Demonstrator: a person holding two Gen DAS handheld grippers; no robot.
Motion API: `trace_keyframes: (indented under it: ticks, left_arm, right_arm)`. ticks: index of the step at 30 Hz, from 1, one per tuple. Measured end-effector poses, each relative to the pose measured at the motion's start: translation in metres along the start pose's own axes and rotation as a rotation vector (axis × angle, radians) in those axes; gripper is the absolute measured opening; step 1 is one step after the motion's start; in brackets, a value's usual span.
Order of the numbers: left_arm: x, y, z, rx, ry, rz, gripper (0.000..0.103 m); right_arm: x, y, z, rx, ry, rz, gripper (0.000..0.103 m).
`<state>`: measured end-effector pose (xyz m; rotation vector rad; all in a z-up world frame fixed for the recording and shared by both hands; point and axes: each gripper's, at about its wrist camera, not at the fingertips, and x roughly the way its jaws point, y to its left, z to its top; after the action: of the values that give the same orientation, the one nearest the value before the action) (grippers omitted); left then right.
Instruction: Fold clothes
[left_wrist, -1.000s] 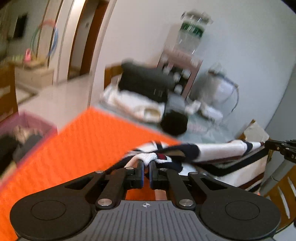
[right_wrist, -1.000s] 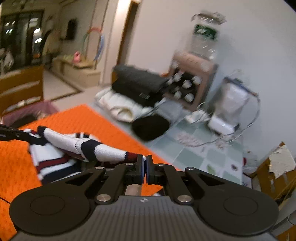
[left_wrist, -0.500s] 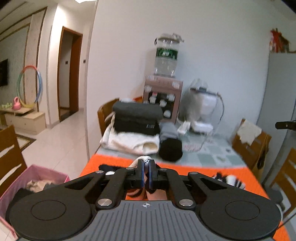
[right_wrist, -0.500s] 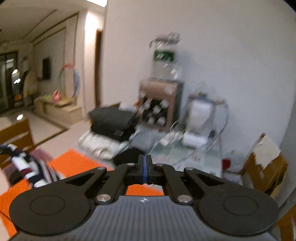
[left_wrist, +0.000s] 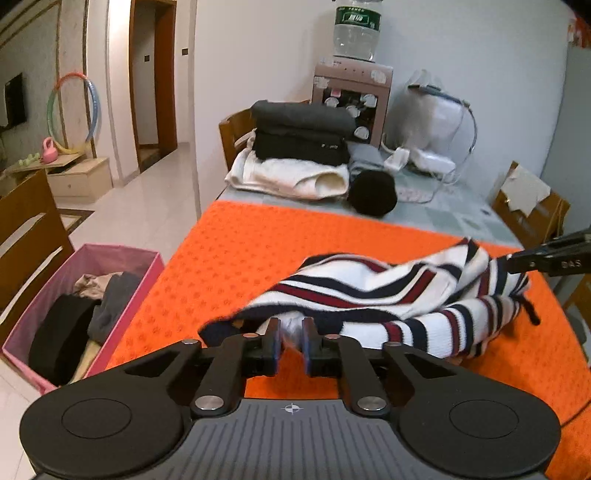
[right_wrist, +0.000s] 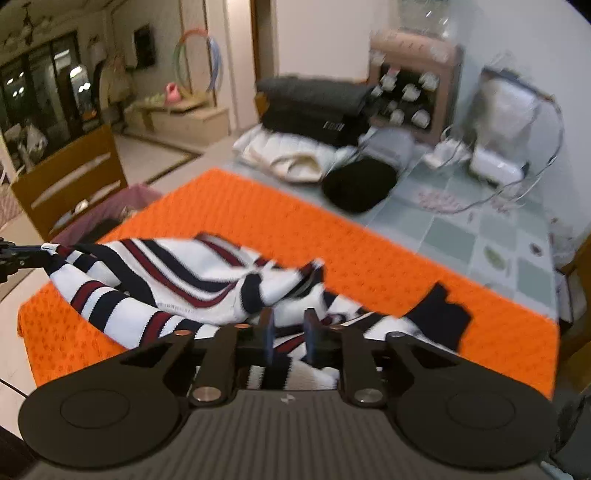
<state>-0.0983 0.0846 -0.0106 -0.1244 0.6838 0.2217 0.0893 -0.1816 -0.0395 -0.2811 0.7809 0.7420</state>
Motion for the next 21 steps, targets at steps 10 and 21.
trace_keyframes:
  ticks: [10,21]
  left_arm:
    - [0.031,-0.027,-0.004,0.195,-0.012,-0.046,0.055]
    - [0.103,-0.046,-0.021,0.501,0.074,-0.088,0.056]
  right_arm:
    - [0.049,0.013,-0.01,-0.045,0.103,0.053,0.042]
    - [0.042,0.0,-0.025,0.017,0.12,0.021,0.05]
